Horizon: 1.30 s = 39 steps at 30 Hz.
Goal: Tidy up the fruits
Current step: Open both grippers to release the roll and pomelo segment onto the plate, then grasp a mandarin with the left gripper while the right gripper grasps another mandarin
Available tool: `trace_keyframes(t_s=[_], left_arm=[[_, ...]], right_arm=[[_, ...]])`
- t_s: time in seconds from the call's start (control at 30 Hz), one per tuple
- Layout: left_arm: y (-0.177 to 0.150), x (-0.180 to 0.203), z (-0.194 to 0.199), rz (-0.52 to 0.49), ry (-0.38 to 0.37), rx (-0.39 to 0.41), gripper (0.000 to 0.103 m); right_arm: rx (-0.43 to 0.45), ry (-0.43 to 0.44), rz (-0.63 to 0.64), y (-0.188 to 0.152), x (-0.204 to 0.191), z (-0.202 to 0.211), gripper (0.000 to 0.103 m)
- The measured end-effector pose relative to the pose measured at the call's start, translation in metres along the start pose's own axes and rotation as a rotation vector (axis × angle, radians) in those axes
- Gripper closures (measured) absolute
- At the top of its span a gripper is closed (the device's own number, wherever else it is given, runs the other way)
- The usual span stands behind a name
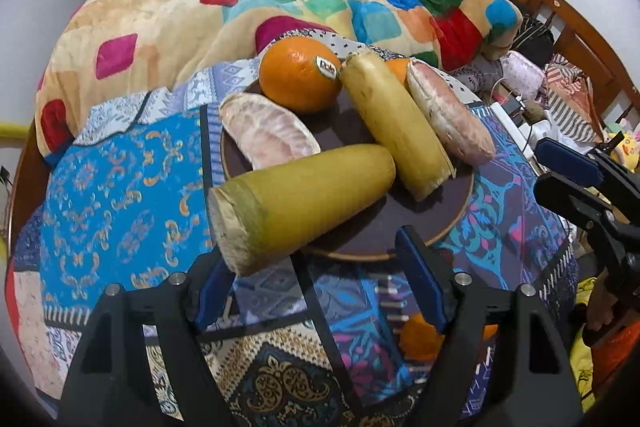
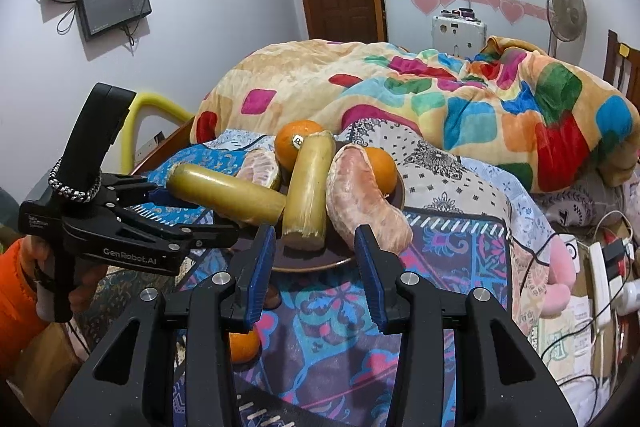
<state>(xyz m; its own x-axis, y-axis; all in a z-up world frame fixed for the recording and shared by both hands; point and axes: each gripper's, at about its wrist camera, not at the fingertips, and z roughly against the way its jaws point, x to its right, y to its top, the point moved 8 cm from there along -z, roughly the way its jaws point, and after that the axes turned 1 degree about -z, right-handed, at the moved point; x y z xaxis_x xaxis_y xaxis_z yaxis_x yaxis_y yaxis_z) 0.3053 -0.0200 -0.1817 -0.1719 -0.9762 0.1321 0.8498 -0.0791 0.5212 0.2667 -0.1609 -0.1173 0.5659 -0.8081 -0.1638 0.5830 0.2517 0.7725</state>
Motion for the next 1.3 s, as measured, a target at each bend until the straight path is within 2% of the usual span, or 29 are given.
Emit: trace_keyframes(t_s=[0.1, 0.23, 0.47, 0.53, 0.67, 0.9, 1.07, 1.13, 1.17, 1.3], left_arm=[[-0.007, 0.001, 0.002, 0.0, -0.004, -0.004, 0.025], [-0.012, 0.004, 0.015, -0.019, 0.008, 0.034, 0.025], [-0.019, 0.001, 0.061, 0.016, 0.054, 0.172, 0.025], [-0.024, 0.0, 0.072, 0.032, 0.057, 0.204, 0.025], [-0.032, -0.004, 0.086, 0.06, 0.068, 0.244, 0.025], [-0.057, -0.004, 0.089, 0.032, 0.101, 0.257, 0.025], [-0.067, 0.001, 0.084, 0.022, 0.075, 0.247, 0.025], [-0.068, 0.003, 0.081, 0.014, 0.08, 0.247, 0.025], [-0.068, 0.005, 0.079, 0.009, 0.083, 0.246, 0.025], [-0.068, 0.011, 0.066, 0.007, 0.071, 0.218, 0.025]], right_arm=[[-0.004, -0.002, -0.001, -0.004, -0.001, 0.001, 0.065], [-0.013, 0.002, 0.001, -0.01, -0.006, 0.003, 0.065], [-0.023, 0.015, 0.004, -0.02, -0.02, 0.007, 0.062], [-0.025, 0.018, 0.005, -0.024, -0.025, 0.008, 0.058], [-0.044, 0.024, 0.014, -0.037, -0.035, 0.006, 0.057], [-0.103, 0.023, 0.029, -0.06, -0.046, -0.01, 0.057], [-0.131, 0.039, 0.029, -0.067, -0.047, -0.02, 0.057], [-0.125, 0.042, 0.019, -0.067, -0.045, -0.02, 0.061], [-0.129, 0.057, 0.013, -0.067, -0.045, -0.021, 0.067], [-0.109, 0.062, -0.003, -0.066, -0.042, -0.014, 0.068]])
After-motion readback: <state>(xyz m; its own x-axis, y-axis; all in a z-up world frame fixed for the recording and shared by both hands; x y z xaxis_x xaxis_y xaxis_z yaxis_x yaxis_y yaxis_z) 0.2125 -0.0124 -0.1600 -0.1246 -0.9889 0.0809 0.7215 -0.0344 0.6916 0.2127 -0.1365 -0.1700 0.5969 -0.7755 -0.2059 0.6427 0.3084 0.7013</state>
